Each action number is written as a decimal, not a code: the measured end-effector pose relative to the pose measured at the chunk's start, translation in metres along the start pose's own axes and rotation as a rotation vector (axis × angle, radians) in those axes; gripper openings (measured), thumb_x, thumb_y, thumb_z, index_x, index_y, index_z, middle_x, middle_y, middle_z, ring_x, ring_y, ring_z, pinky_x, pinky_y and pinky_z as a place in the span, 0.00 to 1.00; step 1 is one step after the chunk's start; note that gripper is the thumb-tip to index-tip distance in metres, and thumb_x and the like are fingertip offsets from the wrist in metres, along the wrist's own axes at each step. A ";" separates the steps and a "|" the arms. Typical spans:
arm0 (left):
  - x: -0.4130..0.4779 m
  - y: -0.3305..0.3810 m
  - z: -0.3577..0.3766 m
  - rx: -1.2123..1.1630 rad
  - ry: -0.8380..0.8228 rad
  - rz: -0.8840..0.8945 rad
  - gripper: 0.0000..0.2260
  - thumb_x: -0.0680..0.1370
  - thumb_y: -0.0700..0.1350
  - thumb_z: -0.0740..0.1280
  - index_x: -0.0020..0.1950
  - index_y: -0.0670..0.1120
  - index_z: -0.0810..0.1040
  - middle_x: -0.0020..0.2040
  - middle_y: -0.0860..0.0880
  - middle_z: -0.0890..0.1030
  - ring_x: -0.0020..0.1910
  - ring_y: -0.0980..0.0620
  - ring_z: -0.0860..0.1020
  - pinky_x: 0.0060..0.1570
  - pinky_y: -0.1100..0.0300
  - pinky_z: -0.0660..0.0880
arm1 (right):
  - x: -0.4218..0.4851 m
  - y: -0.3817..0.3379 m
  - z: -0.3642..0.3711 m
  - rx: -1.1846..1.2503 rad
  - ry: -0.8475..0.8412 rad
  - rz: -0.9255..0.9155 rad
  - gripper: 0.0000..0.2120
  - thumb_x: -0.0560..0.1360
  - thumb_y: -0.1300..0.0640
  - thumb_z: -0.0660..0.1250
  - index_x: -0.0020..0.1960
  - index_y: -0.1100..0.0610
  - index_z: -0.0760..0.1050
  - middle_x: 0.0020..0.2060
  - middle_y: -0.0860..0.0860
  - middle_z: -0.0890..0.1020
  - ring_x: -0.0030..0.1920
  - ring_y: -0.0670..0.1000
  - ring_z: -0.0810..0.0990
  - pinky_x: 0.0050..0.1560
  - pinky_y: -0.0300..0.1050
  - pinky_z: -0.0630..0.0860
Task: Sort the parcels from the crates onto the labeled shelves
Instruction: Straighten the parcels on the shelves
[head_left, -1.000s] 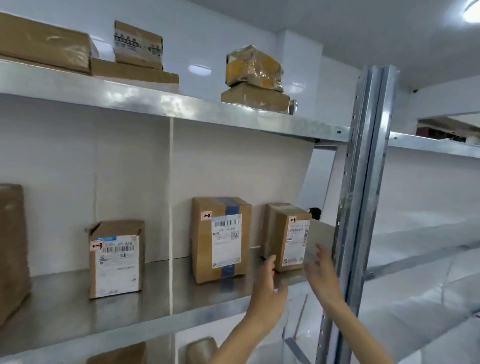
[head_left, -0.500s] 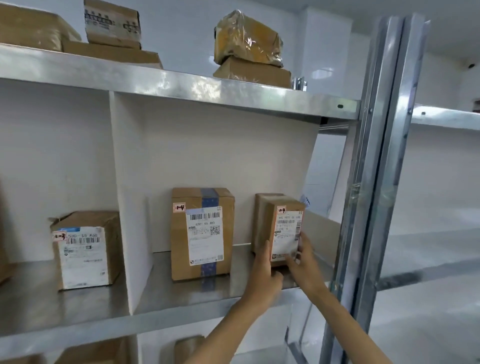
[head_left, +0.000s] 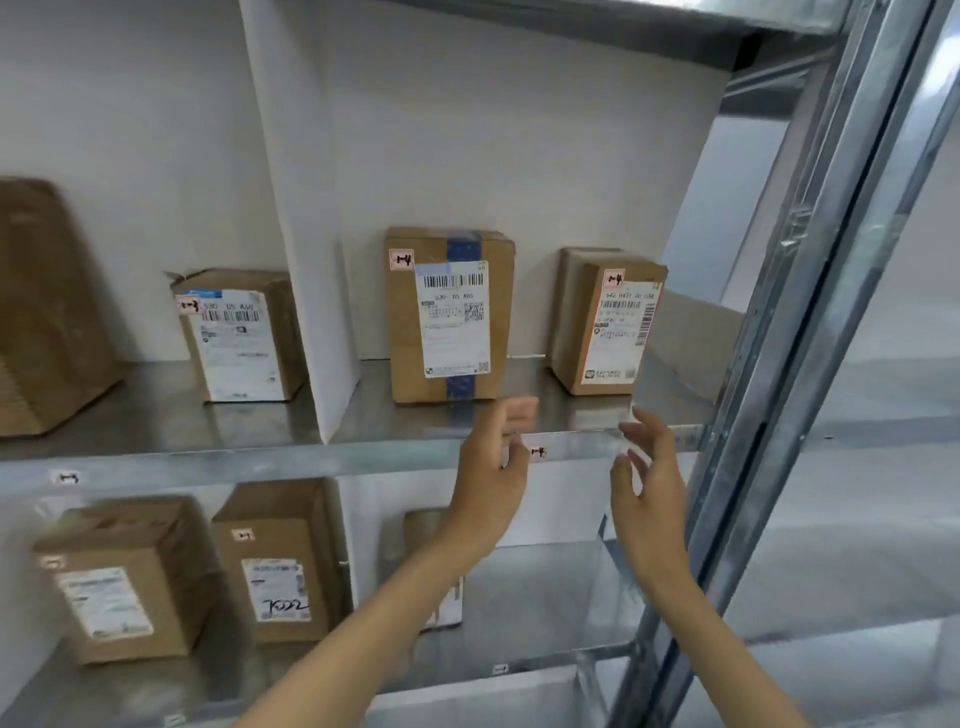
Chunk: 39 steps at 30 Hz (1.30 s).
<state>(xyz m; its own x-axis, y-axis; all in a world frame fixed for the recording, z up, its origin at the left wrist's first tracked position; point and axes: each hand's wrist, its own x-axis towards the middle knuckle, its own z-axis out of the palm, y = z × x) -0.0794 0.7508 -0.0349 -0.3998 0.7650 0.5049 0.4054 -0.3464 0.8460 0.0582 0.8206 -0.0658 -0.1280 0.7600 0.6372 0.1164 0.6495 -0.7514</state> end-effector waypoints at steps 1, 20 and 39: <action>-0.012 -0.006 -0.005 0.004 0.024 -0.003 0.21 0.75 0.27 0.55 0.60 0.47 0.73 0.55 0.52 0.78 0.55 0.62 0.76 0.56 0.74 0.69 | -0.015 0.003 0.004 -0.009 -0.020 0.005 0.22 0.77 0.70 0.56 0.69 0.55 0.64 0.60 0.47 0.74 0.61 0.42 0.72 0.66 0.39 0.66; -0.149 -0.122 -0.109 0.104 0.063 -0.532 0.15 0.77 0.32 0.58 0.44 0.51 0.78 0.42 0.56 0.81 0.43 0.63 0.78 0.48 0.66 0.72 | -0.156 0.025 0.123 0.075 -0.435 0.230 0.23 0.75 0.75 0.56 0.53 0.48 0.75 0.46 0.43 0.83 0.49 0.41 0.81 0.53 0.31 0.73; -0.154 -0.158 -0.346 0.163 0.773 -0.494 0.17 0.75 0.30 0.60 0.58 0.47 0.68 0.56 0.46 0.75 0.54 0.48 0.75 0.45 0.65 0.71 | -0.208 -0.076 0.324 0.195 -0.901 0.363 0.12 0.80 0.61 0.59 0.53 0.45 0.73 0.51 0.42 0.79 0.54 0.42 0.78 0.58 0.37 0.73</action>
<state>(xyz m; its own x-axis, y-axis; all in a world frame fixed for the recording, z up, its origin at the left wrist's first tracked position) -0.3663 0.4995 -0.1870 -0.9705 0.2107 0.1175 0.1302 0.0472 0.9904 -0.2434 0.6057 -0.1972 -0.8272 0.5592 0.0547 0.1429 0.3036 -0.9420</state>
